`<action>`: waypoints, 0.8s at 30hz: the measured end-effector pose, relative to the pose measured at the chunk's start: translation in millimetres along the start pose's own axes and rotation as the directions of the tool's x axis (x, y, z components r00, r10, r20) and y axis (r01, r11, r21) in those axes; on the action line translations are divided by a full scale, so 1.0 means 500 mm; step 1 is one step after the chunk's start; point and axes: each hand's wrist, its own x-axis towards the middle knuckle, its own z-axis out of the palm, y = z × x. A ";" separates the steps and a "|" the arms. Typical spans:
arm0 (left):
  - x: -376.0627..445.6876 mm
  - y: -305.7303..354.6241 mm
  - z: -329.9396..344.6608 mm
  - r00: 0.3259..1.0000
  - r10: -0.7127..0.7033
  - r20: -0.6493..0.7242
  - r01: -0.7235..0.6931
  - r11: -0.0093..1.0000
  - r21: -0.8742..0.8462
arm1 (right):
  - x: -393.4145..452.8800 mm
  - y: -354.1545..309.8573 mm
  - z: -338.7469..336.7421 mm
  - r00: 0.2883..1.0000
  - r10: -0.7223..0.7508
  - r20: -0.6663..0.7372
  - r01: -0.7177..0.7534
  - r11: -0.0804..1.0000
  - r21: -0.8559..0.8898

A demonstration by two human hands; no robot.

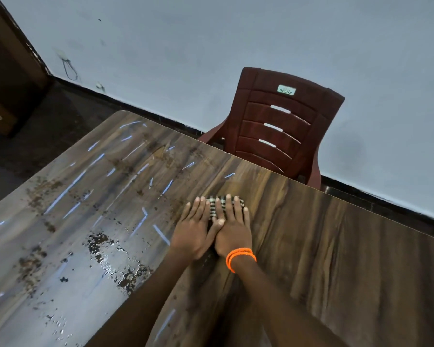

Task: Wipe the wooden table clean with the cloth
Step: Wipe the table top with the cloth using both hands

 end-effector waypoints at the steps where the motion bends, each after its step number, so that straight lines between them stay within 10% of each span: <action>1: -0.029 0.004 0.003 1.000 -0.001 -0.001 0.001 1.000 -0.008 | -0.028 -0.003 0.007 1.000 -0.016 -0.017 0.016 1.000 -0.008; 12: -0.157 0.214 0.042 0.986 0.152 0.070 -0.150 0.988 -0.039 | -0.259 0.168 -0.013 0.992 0.029 -0.124 -0.042 0.994 -0.104; 24: 0.015 0.127 0.018 0.999 0.017 0.029 -0.019 0.997 0.077 | -0.045 0.103 -0.048 0.998 0.059 0.023 -0.057 0.995 -0.083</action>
